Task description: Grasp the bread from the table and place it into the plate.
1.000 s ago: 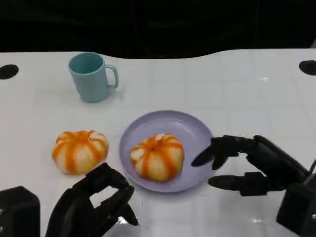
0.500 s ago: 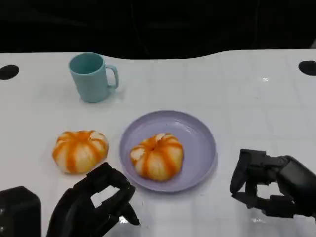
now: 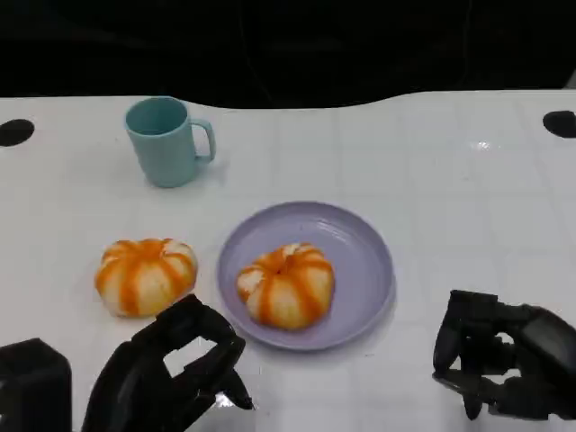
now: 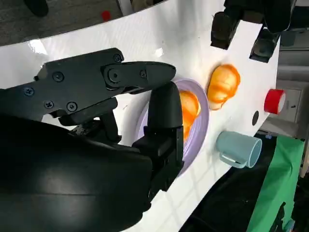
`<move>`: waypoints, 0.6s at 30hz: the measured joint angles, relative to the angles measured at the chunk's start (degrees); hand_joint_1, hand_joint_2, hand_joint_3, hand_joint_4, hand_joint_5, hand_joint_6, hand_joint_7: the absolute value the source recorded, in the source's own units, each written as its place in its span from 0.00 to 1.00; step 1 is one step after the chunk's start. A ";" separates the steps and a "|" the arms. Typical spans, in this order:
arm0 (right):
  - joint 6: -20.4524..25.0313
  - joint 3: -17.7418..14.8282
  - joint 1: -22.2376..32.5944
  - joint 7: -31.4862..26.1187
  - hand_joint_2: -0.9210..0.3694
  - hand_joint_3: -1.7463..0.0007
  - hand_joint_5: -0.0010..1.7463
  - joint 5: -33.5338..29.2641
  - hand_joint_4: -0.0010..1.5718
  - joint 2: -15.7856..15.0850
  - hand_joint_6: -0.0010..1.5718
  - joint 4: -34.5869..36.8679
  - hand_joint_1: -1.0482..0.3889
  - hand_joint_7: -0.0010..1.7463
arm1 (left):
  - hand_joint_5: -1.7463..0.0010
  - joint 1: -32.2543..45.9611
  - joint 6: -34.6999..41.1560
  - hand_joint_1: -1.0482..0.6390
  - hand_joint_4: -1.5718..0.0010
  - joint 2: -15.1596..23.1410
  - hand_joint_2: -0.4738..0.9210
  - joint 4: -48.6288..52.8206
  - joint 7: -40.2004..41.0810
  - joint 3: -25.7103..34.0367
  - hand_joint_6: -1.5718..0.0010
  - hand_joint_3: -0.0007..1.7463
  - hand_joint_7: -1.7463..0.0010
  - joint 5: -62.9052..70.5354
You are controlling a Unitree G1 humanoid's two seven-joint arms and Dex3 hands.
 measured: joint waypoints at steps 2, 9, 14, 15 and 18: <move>-0.28 0.16 -0.26 -0.12 0.00 0.82 1.00 -0.28 0.46 0.37 0.29 0.96 0.45 1.00 | 0.00 0.05 0.00 0.29 0.58 0.15 1.00 -0.12 0.00 0.06 0.71 0.14 0.04 0.00; -3.82 0.74 -1.32 -0.28 0.00 0.82 1.00 -1.67 0.47 1.44 0.30 4.73 0.44 1.00 | 0.00 0.04 -0.08 0.30 0.59 0.56 1.00 -0.11 -0.03 0.21 0.73 0.15 0.03 0.01; -5.72 1.13 -2.18 -0.41 0.00 0.82 1.00 -2.55 0.47 2.22 0.31 6.50 0.44 1.00 | 0.00 0.00 -0.25 0.30 0.59 0.61 1.00 0.33 -0.15 0.60 0.72 0.15 0.03 -0.02; -6.00 1.15 -2.21 -0.45 0.00 0.82 1.00 -2.71 0.47 2.37 0.31 6.76 0.44 1.00 | 0.00 -0.01 -0.25 0.30 0.59 0.66 1.00 0.43 -0.15 0.64 0.72 0.14 0.03 -0.03; -7.11 1.16 -2.27 -0.48 0.00 0.82 1.00 -3.27 0.47 2.68 0.31 7.16 0.44 1.00 | 0.00 -0.01 -0.23 0.30 0.58 0.78 1.00 0.44 -0.15 0.65 0.71 0.14 0.04 -0.03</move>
